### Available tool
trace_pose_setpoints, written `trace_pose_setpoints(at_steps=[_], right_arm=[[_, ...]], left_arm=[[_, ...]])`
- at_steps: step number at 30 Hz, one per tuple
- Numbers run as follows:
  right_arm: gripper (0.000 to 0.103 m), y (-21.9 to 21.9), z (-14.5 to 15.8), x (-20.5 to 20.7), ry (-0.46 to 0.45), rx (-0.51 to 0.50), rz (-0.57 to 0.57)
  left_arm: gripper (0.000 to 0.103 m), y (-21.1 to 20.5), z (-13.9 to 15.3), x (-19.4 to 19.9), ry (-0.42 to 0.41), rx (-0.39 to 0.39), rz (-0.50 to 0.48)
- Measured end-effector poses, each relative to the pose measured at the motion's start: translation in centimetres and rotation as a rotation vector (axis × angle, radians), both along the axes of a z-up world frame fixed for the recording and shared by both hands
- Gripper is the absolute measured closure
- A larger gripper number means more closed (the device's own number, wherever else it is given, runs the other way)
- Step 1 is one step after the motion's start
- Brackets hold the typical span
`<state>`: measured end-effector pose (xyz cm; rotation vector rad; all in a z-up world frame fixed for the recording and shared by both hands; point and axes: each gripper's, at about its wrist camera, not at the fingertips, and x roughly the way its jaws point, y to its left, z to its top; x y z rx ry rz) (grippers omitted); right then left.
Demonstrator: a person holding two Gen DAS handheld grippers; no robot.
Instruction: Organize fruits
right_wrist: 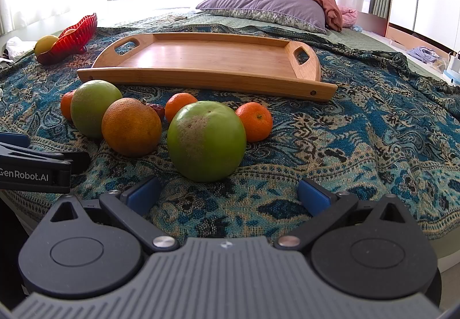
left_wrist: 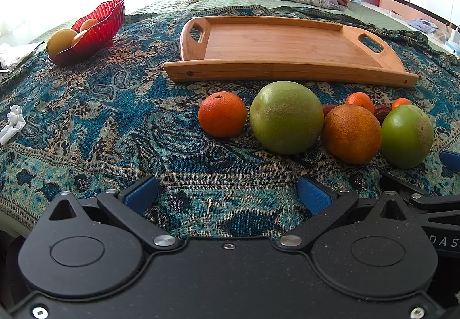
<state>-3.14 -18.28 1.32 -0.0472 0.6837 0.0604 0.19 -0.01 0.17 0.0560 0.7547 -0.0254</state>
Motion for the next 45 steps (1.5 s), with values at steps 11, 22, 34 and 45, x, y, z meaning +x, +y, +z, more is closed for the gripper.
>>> trace_pose_setpoints(at_steps=[11, 22, 34, 45], right_arm=[[0.000, 0.01, 0.00, -0.03, -0.001, 0.000, 0.000], [0.000, 0.07, 0.00, -0.10, -0.002, -0.001, 0.000], [0.000, 0.05, 0.00, -0.11, -0.004, -0.001, 0.000], [0.000, -0.04, 0.21, -0.12, -0.010, -0.001, -0.001]], left_arm=[[0.000, -0.03, 0.02, 0.01, -0.001, 0.001, 0.000], [0.000, -0.01, 0.00, -0.01, -0.001, 0.001, 0.000], [0.000, -0.02, 0.01, -0.02, -0.001, 0.002, 0.000], [0.000, -0.08, 0.46, -0.19, -0.010, 0.001, 0.006]])
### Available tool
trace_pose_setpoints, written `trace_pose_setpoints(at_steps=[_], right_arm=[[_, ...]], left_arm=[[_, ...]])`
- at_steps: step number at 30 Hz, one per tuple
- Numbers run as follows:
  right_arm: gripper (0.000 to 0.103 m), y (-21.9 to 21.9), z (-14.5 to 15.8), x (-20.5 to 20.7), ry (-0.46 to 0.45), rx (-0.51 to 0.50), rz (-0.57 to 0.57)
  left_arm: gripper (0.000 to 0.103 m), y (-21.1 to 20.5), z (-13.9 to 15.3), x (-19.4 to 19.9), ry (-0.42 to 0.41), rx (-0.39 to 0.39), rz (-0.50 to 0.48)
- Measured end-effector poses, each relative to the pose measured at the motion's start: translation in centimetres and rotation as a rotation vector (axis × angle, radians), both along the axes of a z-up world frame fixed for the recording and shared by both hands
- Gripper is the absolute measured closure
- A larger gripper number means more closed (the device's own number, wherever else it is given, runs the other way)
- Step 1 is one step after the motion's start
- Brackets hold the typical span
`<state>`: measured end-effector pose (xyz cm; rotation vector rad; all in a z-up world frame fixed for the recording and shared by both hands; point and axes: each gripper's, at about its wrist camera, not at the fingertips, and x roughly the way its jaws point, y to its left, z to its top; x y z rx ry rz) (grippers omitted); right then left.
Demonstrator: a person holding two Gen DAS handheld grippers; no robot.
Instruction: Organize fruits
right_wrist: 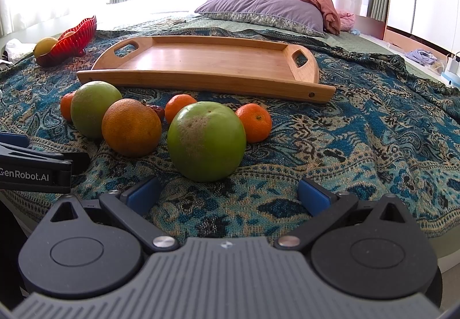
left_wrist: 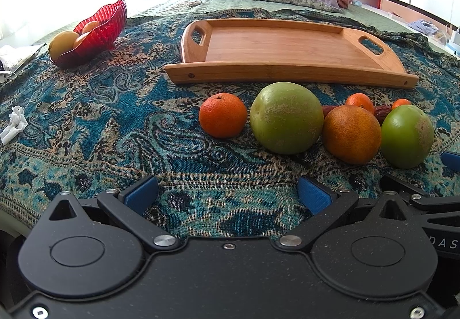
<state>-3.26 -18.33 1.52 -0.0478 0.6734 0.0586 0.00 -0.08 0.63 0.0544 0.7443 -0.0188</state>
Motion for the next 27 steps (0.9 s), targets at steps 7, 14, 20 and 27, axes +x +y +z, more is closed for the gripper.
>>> trace_pose_setpoints(at_steps=[7, 14, 20, 27], right_arm=[[0.000, 0.0, 0.3, 0.0, 0.001, 0.004, -0.015], [0.000, -0.1, 0.0, -0.4, -0.029, 0.002, -0.019], [0.000, 0.4, 0.1, -0.5, -0.026, -0.022, -0.033], [0.000, 0.6, 0.0, -0.7, -0.039, -0.040, -0.024]], left_arm=[[0.000, 0.0, -0.3, -0.7, -0.037, 0.000, -0.003], [0.000, 0.0, -0.5, -0.9, -0.055, -0.001, 0.002], [0.000, 0.0, -0.7, -1.3, -0.076, -0.001, 0.002], [0.000, -0.1, -0.4, -1.3, -0.062, -0.013, 0.005]])
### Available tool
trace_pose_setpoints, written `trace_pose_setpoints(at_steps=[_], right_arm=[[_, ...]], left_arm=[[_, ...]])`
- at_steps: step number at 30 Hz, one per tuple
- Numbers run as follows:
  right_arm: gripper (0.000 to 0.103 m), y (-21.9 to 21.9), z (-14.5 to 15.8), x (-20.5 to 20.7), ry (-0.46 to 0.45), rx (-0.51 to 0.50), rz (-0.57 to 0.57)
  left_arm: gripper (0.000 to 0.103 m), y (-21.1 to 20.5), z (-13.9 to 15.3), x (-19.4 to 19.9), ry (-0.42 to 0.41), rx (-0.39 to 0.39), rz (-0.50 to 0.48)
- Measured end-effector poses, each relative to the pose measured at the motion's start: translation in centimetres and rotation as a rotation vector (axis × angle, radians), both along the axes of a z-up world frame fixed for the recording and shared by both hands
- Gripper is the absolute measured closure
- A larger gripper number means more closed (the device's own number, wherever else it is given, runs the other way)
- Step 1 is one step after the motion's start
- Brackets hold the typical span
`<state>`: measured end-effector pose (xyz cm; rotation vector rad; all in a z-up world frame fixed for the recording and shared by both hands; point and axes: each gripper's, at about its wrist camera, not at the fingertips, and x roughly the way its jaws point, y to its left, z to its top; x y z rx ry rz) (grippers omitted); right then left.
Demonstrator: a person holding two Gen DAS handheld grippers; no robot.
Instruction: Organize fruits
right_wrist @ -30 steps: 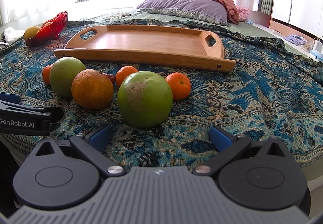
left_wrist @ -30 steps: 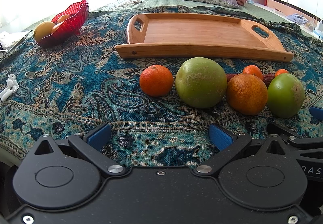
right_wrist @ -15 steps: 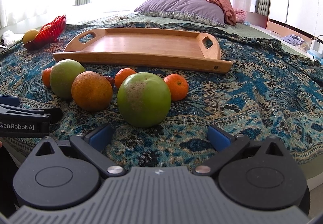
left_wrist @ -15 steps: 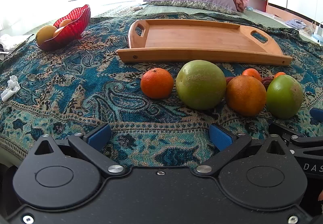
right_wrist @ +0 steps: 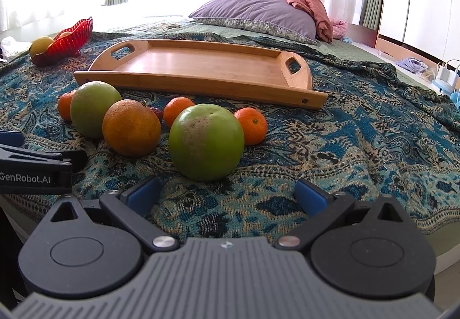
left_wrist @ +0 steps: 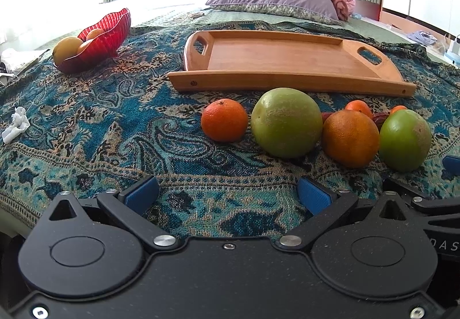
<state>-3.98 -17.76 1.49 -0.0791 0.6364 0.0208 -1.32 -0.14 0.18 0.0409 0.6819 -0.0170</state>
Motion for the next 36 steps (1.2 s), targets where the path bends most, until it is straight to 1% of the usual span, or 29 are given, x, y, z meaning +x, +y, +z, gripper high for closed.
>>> trace_pose_setpoints(at_steps=[4, 7, 11, 13, 15, 17, 19, 21, 23, 26, 28, 32, 36], right_arm=[[0.000, -0.2, 0.2, 0.0, 0.007, 0.007, 0.006], [0.000, 0.0, 0.4, 0.0, -0.009, -0.017, 0.027], [0.003, 0.1, 0.6, -0.3, -0.032, -0.015, 0.044], [0.005, 0.1, 0.6, -0.5, -0.042, -0.012, 0.054], [0.008, 0.3, 0.7, -0.7, -0.056, -0.014, 0.066], [0.012, 0.5, 0.9, -0.8, -0.074, -0.016, 0.079], [0.016, 0.6, 1.1, -1.0, -0.096, -0.013, 0.081], [0.021, 0.7, 1.4, -1.1, -0.116, -0.005, 0.081], [0.024, 0.6, 1.5, -0.9, -0.127, 0.002, 0.078], [0.028, 0.6, 1.7, -0.6, -0.130, 0.012, 0.075], [0.031, 0.4, 1.7, -0.4, -0.130, 0.025, 0.075], [0.033, 0.4, 1.6, -0.2, -0.127, 0.029, 0.077], [0.033, 0.6, 1.5, -0.2, -0.127, 0.026, 0.078]], left_arm=[[0.001, 0.4, 0.5, 0.1, 0.004, -0.032, 0.001], [0.001, 0.8, 1.0, 0.0, -0.010, -0.088, -0.005], [0.007, 0.9, 1.7, 0.0, -0.029, -0.145, -0.031], [0.011, 0.5, 1.9, 0.0, -0.043, -0.141, -0.052], [0.017, 0.0, 2.2, 0.1, -0.064, -0.114, -0.076], [0.027, -0.6, 2.4, 0.1, -0.085, -0.083, -0.091], [0.032, -1.1, 2.5, 0.3, -0.100, -0.056, -0.099], [0.034, -1.1, 2.6, 0.6, -0.106, -0.056, -0.111], [0.039, -1.0, 2.7, 0.9, -0.104, -0.080, -0.120], [0.046, -0.5, 2.9, 1.3, -0.095, -0.143, -0.129], [0.049, -0.1, 2.9, 1.6, -0.086, -0.185, -0.133], [0.051, 0.4, 2.7, 2.5, -0.060, -0.258, -0.135], [0.051, 0.6, 2.6, 3.3, -0.054, -0.297, -0.130]])
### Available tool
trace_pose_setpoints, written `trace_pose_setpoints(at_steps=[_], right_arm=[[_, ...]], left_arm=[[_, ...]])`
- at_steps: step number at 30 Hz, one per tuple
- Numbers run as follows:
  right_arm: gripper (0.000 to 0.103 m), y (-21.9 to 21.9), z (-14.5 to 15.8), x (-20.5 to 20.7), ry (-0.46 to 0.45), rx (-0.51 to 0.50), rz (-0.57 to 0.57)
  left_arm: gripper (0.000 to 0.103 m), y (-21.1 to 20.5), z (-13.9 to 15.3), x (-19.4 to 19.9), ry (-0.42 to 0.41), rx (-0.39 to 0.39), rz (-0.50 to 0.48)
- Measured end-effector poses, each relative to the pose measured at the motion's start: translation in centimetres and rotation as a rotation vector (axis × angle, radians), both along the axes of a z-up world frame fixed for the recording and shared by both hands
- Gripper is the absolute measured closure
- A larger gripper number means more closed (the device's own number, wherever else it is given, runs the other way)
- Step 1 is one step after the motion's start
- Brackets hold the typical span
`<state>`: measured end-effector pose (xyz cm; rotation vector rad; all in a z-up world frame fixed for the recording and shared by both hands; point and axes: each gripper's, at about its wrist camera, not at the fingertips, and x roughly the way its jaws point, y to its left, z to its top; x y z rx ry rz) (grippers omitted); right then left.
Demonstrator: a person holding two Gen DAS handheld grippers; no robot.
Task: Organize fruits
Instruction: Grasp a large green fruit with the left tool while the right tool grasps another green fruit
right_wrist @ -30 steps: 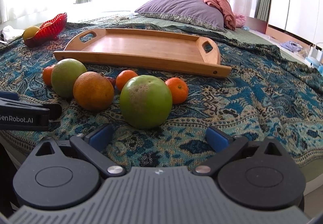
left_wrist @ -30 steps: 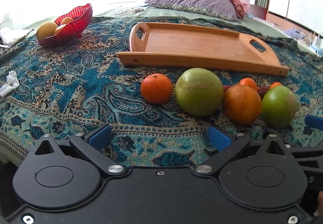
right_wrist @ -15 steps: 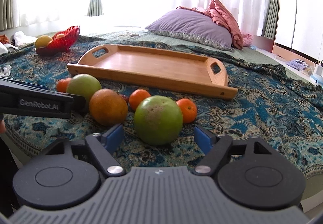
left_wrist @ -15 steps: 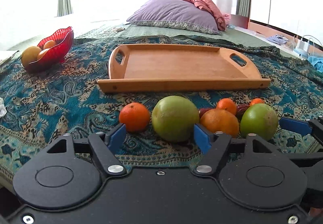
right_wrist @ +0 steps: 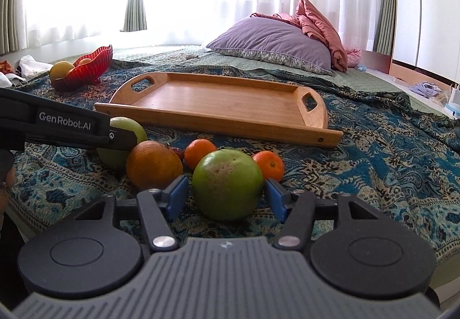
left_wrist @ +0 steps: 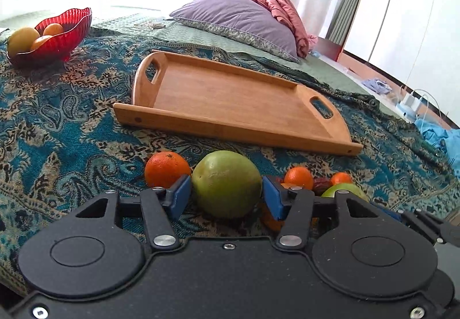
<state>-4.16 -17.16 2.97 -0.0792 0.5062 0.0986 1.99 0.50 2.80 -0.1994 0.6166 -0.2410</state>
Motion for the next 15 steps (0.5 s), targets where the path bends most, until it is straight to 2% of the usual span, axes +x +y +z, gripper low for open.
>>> trace_pose_setpoints(at_steps=[5, 15], right_arm=[[0.033, 0.0, -0.2, 0.3, 0.006, 0.001, -0.005], [0.035, 0.1, -0.5, 1.0, 0.015, 0.004, -0.020]], left_arm=[[0.043, -0.1, 0.0, 0.6, -0.001, -0.032, -0.002], [0.041, -0.8, 0.1, 1.7, -0.020, -0.028, 0.006]])
